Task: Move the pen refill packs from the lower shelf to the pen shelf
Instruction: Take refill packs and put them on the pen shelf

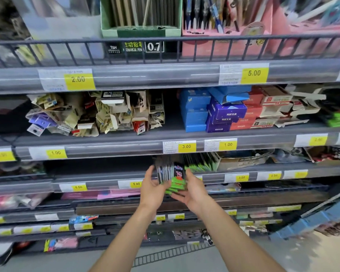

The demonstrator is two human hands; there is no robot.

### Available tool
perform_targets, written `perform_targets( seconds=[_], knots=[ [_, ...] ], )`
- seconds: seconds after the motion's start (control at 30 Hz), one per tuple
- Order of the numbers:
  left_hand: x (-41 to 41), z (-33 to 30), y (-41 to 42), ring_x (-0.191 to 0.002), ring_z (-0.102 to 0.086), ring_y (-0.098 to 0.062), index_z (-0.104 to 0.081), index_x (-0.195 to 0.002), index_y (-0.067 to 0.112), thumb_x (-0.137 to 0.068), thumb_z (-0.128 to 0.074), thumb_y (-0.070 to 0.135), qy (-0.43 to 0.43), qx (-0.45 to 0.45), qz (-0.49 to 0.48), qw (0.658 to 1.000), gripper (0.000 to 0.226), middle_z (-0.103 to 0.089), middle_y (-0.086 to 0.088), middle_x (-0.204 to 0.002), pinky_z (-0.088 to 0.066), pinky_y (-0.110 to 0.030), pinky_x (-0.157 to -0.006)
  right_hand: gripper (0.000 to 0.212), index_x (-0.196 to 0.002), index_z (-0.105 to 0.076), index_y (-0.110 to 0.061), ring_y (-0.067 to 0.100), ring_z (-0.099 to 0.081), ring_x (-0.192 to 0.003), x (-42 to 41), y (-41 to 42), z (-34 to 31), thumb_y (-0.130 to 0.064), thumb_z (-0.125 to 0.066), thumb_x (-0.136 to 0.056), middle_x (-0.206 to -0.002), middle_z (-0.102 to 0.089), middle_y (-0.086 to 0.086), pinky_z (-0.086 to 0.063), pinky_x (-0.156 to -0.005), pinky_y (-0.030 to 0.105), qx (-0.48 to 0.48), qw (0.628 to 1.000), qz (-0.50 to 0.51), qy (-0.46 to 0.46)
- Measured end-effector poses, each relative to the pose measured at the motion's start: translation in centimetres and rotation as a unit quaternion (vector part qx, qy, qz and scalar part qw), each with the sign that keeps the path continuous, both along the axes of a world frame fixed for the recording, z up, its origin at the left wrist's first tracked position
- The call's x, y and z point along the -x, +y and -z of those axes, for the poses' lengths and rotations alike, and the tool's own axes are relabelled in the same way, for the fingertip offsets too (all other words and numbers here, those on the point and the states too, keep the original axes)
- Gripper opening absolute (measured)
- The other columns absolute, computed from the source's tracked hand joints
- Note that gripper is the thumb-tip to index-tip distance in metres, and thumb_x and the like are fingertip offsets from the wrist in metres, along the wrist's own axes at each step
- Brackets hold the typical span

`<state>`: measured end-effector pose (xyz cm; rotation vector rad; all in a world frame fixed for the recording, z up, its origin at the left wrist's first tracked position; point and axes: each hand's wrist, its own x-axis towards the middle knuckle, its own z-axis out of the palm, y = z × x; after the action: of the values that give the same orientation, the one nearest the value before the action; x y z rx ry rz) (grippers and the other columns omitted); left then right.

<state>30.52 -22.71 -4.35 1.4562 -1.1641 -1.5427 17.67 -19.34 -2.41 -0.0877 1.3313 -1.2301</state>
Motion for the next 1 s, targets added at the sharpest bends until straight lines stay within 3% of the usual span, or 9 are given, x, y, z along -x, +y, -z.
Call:
perform_targets(
  seconds=[0.1, 0.2, 0.27, 0.4, 0.5, 0.63, 0.7, 0.83, 1.0],
  knots=[
    [-0.6, 0.4, 1.3, -0.108, -0.072, -0.016, -0.012, -0.167, 0.024, -0.09, -0.078, 0.001, 0.015, -0.045, 0.035, 0.998, 0.104, -0.073, -0.007, -0.119, -0.052, -0.034, -0.096, 0.03, -0.128, -0.059, -0.007, 0.031, -0.07, -0.098, -0.7, -0.1, 0.4, -0.026, -0.05, -0.107, -0.119, -0.071, 0.018, -0.055, -0.093, 0.053, 0.0, 0.998, -0.037, 0.049],
    [-1.0, 0.2, 1.7, -0.102, -0.072, -0.017, -0.058, -0.137, 0.009, -0.083, -0.07, -0.009, 0.022, -0.067, 0.044, 0.997, 0.059, -0.079, -0.003, -0.11, -0.052, -0.03, -0.084, 0.035, -0.138, -0.057, -0.01, 0.029, -0.061, -0.122, -1.7, 0.5, 0.7, -0.025, -0.05, -0.107, -0.133, -0.066, 0.01, -0.042, -0.109, 0.051, 0.016, 0.993, -0.077, 0.086],
    [-1.2, -0.3, 1.8, -0.096, -0.069, -0.021, -0.064, -0.122, 0.013, -0.075, -0.066, -0.003, 0.057, -0.095, 0.045, 0.993, 0.049, -0.077, -0.008, -0.107, -0.05, -0.033, -0.079, 0.037, -0.141, -0.055, -0.01, 0.028, -0.058, -0.128, -2.2, 1.1, 0.7, -0.023, -0.051, -0.107, -0.136, -0.064, 0.01, -0.039, -0.114, 0.049, 0.031, 0.993, -0.077, 0.087],
    [-1.1, -0.5, 1.7, -0.121, -0.066, -0.033, -0.047, -0.147, 0.003, -0.077, -0.072, 0.022, 0.132, -0.15, 0.052, 0.978, 0.077, -0.069, -0.018, -0.13, -0.054, -0.047, -0.101, 0.023, -0.122, -0.069, -0.019, 0.013, -0.064, -0.115, -2.6, 2.3, 0.4, -0.022, -0.052, -0.106, -0.124, -0.071, 0.001, -0.048, -0.101, 0.033, 0.08, 0.986, -0.083, 0.123],
    [-0.4, -0.3, 2.3, -0.13, -0.063, -0.03, -0.059, -0.143, 0.012, -0.088, -0.078, 0.04, 0.14, -0.138, 0.051, 0.979, 0.065, -0.071, -0.013, -0.135, -0.046, -0.051, -0.116, 0.026, -0.125, -0.069, -0.028, -0.001, -0.063, -0.112, -3.4, 3.1, 0.2, -0.026, -0.05, -0.107, -0.126, -0.069, -0.008, -0.047, -0.092, 0.022, 0.105, 0.977, -0.102, 0.156],
    [0.1, 0.0, 3.2, -0.106, -0.077, -0.032, -0.066, -0.132, 0.009, -0.094, -0.078, 0.027, 0.188, -0.134, 0.001, 0.973, 0.045, -0.079, -0.018, -0.115, -0.062, -0.041, -0.082, 0.034, -0.13, -0.067, -0.023, 0.011, -0.057, -0.122, -3.6, 3.6, 0.9, -0.02, -0.043, -0.107, -0.133, -0.057, 0.003, -0.043, -0.11, 0.032, 0.13, 0.952, -0.125, 0.247],
    [-0.2, -0.1, 3.3, -0.101, -0.078, -0.035, -0.064, -0.133, 0.008, -0.095, -0.076, 0.022, 0.184, -0.123, -0.019, 0.975, 0.042, -0.079, -0.02, -0.113, -0.062, -0.042, -0.077, 0.036, -0.133, -0.065, -0.021, 0.016, -0.051, -0.126, -2.5, 3.5, 1.3, -0.016, -0.043, -0.106, -0.131, -0.052, 0.002, -0.04, -0.11, 0.031, 0.128, 0.912, -0.148, 0.361],
    [-1.4, 0.2, 3.3, -0.109, -0.075, -0.04, -0.064, -0.132, 0.014, -0.094, -0.077, 0.024, 0.156, -0.116, -0.028, 0.981, 0.041, -0.079, -0.019, -0.115, -0.06, -0.057, -0.097, 0.038, -0.141, -0.057, -0.024, 0.024, -0.062, -0.114, -0.3, 2.5, 1.2, -0.031, -0.048, -0.105, -0.13, -0.052, 0.002, -0.051, -0.093, 0.038, 0.071, 0.777, -0.142, 0.609],
    [-2.7, 0.3, 3.7, -0.097, -0.077, -0.037, -0.069, -0.124, 0.013, -0.094, -0.078, 0.026, 0.15, -0.112, -0.022, 0.982, 0.034, -0.081, -0.015, -0.101, -0.064, -0.046, -0.084, 0.053, -0.137, -0.051, -0.018, 0.029, -0.07, -0.092, 2.0, -0.1, 0.8, -0.056, -0.044, -0.101, -0.118, -0.062, 0.005, -0.049, -0.06, 0.036, -0.027, 0.617, -0.189, 0.764]
  ],
)
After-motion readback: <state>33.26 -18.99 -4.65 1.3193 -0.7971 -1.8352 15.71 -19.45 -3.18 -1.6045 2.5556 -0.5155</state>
